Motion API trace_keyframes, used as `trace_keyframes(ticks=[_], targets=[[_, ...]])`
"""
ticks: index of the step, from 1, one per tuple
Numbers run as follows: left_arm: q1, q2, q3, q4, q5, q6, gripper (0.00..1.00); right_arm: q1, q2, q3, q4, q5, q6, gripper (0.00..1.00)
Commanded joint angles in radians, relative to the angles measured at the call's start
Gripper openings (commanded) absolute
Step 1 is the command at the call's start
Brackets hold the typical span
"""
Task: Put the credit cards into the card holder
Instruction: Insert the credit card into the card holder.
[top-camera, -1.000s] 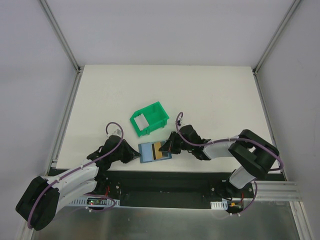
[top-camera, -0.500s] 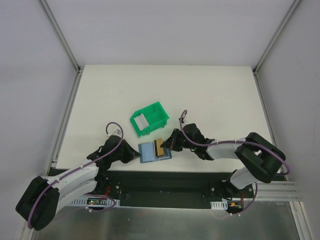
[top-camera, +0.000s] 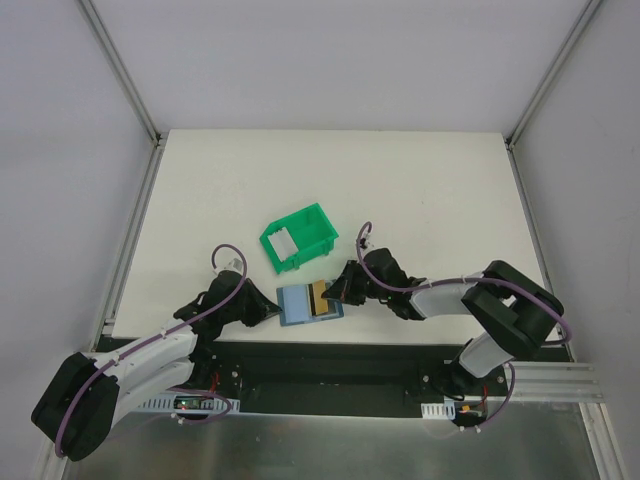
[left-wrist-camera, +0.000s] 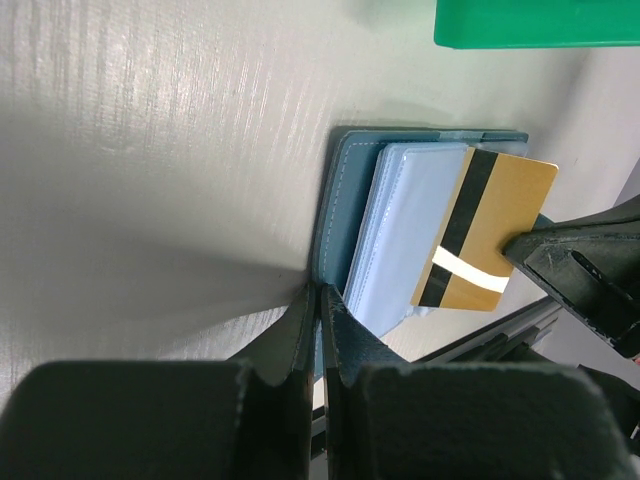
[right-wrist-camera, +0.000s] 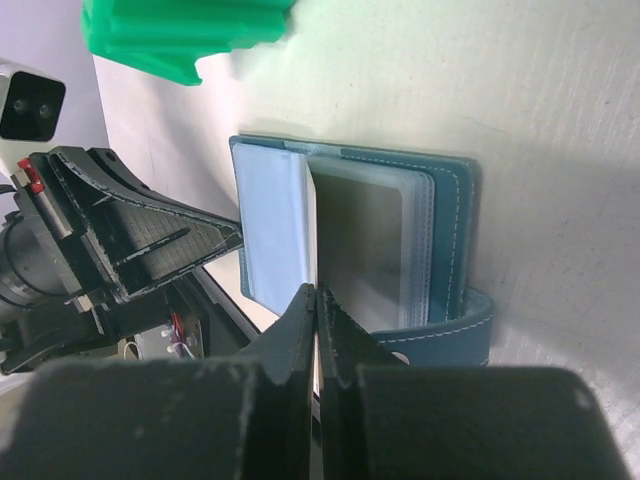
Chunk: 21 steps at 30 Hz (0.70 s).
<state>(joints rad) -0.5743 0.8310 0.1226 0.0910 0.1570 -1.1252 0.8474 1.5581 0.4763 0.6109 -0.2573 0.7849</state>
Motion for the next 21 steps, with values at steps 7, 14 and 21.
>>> trace_keyframes(ticks=[7,14,21], targets=[[0.005,0.003,-0.001,-0.017,0.01,0.021,0.0,0.01,0.031,0.007,0.061,-0.031,0.002,0.0],[0.005,0.002,-0.003,-0.017,0.01,0.019,0.0,0.016,0.043,0.007,0.09,-0.036,0.014,0.0],[0.005,0.002,-0.005,-0.017,0.009,0.018,0.0,0.024,0.019,0.001,0.098,-0.034,0.027,0.0]])
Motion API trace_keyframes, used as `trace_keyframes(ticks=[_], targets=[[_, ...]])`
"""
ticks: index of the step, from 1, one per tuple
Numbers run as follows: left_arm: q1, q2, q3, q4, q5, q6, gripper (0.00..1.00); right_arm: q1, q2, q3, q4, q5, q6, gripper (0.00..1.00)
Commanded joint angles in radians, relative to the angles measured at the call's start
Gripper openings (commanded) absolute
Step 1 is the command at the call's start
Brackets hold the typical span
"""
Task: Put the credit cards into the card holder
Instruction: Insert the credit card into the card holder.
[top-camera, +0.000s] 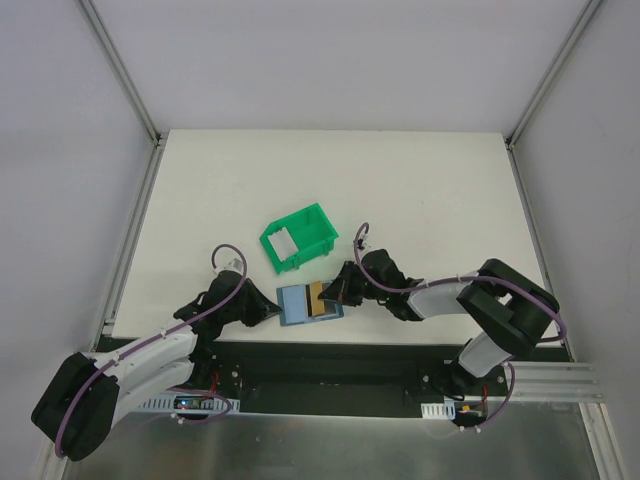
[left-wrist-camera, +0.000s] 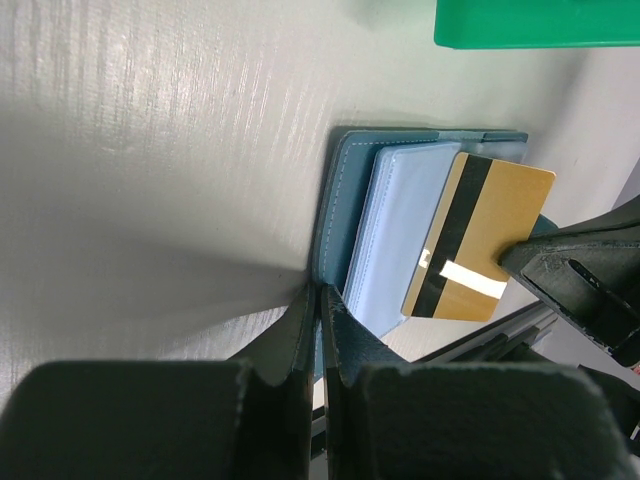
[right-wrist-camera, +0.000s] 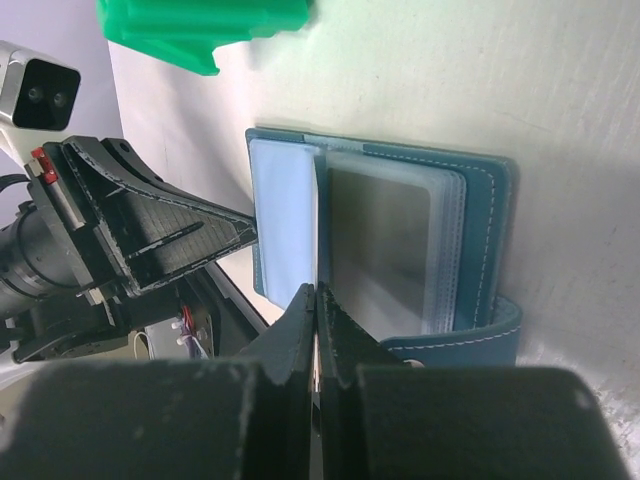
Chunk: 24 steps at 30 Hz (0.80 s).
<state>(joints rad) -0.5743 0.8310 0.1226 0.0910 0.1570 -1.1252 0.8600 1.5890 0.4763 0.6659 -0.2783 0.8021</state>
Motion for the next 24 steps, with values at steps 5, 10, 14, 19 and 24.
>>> trace_keyframes(ticks=[5,10,14,19,24], targets=[[0.005,0.008,-0.001,-0.017,0.009,0.021,0.0,0.01,0.006,-0.004,0.04,-0.006,-0.001,0.0],[0.005,0.002,-0.005,-0.016,0.009,0.016,0.0,0.011,0.032,0.01,0.017,-0.002,-0.02,0.0],[0.005,-0.001,-0.005,-0.016,0.01,0.018,0.0,0.01,0.057,0.025,-0.006,0.005,-0.032,0.0],[0.005,-0.006,-0.001,-0.014,0.019,0.025,0.0,0.017,0.086,0.042,-0.008,0.004,-0.037,0.0],[0.005,-0.021,-0.006,-0.016,0.018,0.025,0.0,-0.004,0.023,0.033,-0.035,0.021,-0.058,0.0]])
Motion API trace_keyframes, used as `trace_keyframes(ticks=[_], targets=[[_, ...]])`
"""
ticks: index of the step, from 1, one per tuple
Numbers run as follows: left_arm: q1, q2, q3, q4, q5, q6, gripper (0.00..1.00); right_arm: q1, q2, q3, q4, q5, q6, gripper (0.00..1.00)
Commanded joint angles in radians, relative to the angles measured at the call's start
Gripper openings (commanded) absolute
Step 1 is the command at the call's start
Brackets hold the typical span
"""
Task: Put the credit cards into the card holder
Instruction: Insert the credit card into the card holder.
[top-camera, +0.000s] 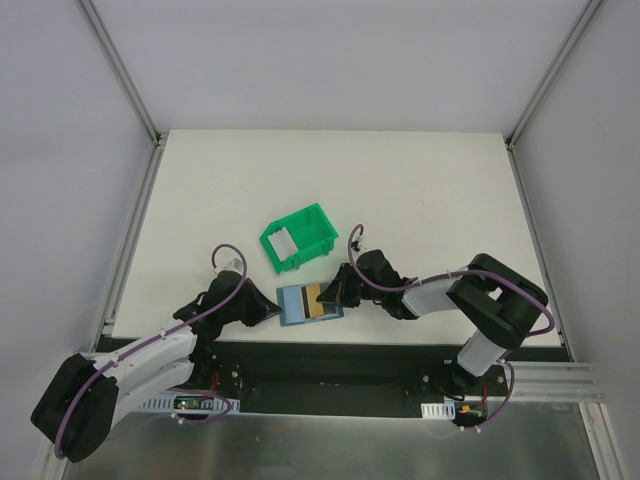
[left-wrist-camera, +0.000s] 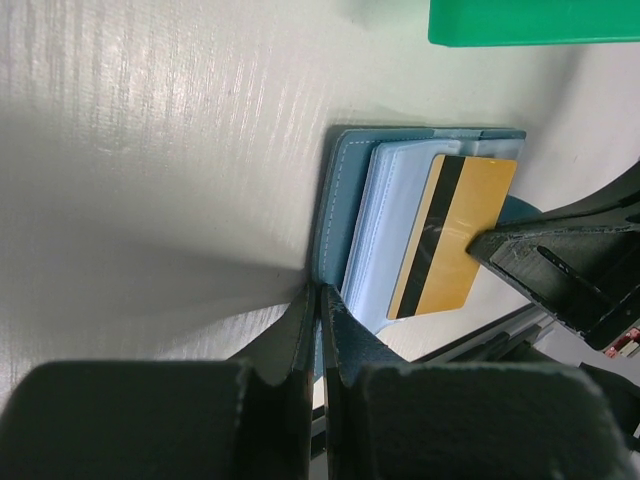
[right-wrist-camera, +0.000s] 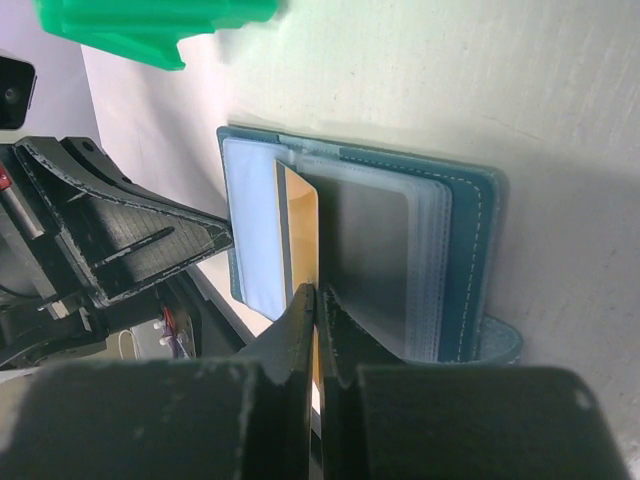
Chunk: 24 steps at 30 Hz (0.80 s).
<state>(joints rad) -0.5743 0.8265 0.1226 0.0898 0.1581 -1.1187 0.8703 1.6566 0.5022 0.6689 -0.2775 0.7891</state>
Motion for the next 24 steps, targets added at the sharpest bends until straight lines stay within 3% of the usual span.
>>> trace_keyframes(ticks=[1,8,24], targets=[[0.005,-0.021,-0.009,-0.015,0.017,0.016,0.0,-0.02,-0.069,0.006,-0.048,0.02,-0.053,0.0],[0.005,-0.02,-0.015,-0.015,0.02,0.014,0.0,-0.024,-0.192,0.001,-0.127,0.061,-0.079,0.0],[0.005,-0.001,-0.001,-0.015,0.021,0.017,0.0,-0.001,-0.041,0.002,-0.005,-0.014,-0.019,0.0]])
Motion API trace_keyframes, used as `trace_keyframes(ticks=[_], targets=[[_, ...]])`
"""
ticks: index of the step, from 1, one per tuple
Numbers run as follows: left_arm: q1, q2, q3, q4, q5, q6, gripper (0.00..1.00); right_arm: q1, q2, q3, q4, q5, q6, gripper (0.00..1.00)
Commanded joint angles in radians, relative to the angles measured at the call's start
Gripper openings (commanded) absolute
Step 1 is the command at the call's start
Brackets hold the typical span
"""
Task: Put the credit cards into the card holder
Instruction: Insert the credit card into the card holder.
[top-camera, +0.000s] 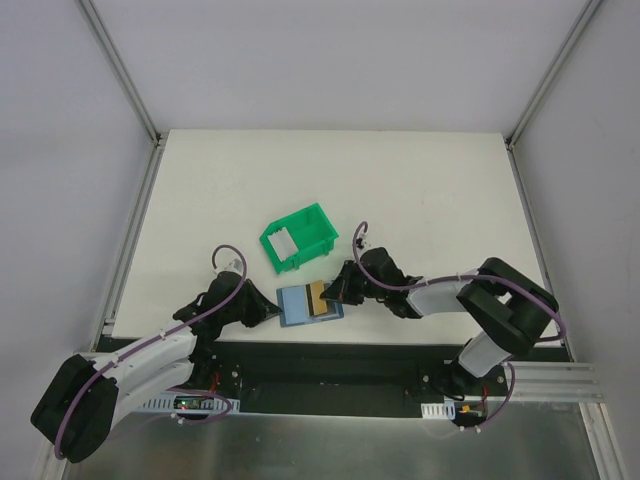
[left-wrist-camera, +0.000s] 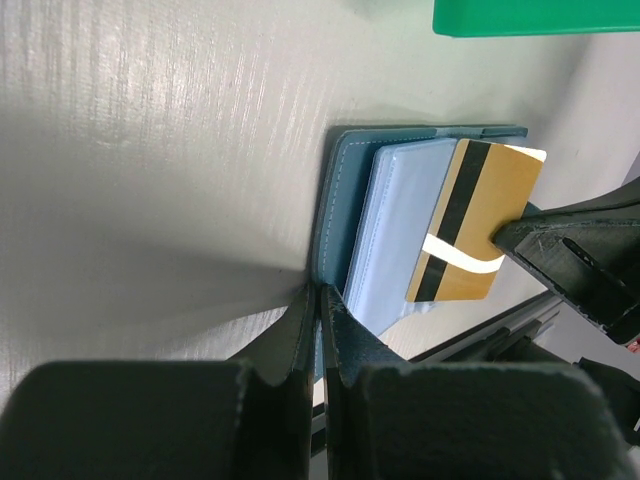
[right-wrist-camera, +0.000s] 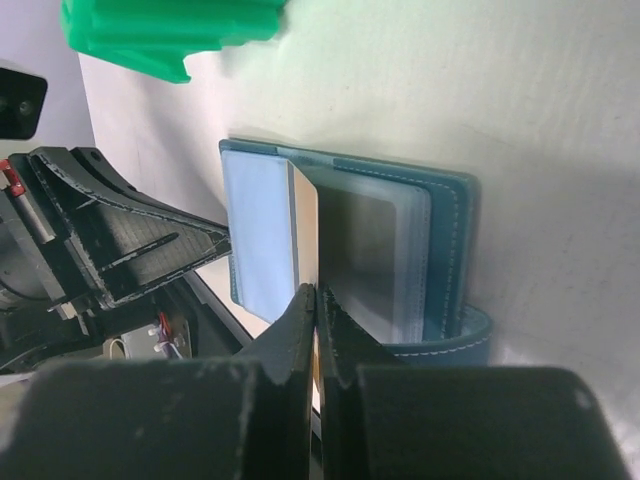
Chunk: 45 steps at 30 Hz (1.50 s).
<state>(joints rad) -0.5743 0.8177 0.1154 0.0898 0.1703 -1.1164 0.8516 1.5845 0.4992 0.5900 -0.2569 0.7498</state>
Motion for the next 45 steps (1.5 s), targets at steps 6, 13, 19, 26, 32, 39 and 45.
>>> trace_keyframes(ticks=[6,13,19,26,32,39,45], targets=[[0.005,0.001,0.0,-0.015,0.009,0.01,0.0,0.033,0.049,0.007,0.087,-0.036,0.034,0.0],[0.005,-0.009,-0.005,-0.015,0.009,0.009,0.0,0.035,0.04,0.003,0.06,-0.028,0.04,0.0],[0.005,-0.023,-0.014,-0.015,0.005,0.001,0.0,0.035,-0.049,-0.031,-0.008,0.06,0.031,0.0],[0.005,-0.017,-0.01,-0.016,0.005,0.003,0.0,0.047,-0.023,-0.002,-0.052,0.051,0.059,0.0],[0.005,-0.014,-0.006,-0.015,0.003,0.004,0.0,0.053,0.009,0.019,-0.102,0.05,0.098,0.0],[0.005,-0.017,-0.01,-0.015,0.001,0.003,0.0,0.061,0.019,0.05,-0.162,0.047,0.106,0.0],[0.005,-0.025,-0.013,-0.013,0.001,0.0,0.0,0.058,-0.061,0.03,-0.226,0.131,0.073,0.01]])
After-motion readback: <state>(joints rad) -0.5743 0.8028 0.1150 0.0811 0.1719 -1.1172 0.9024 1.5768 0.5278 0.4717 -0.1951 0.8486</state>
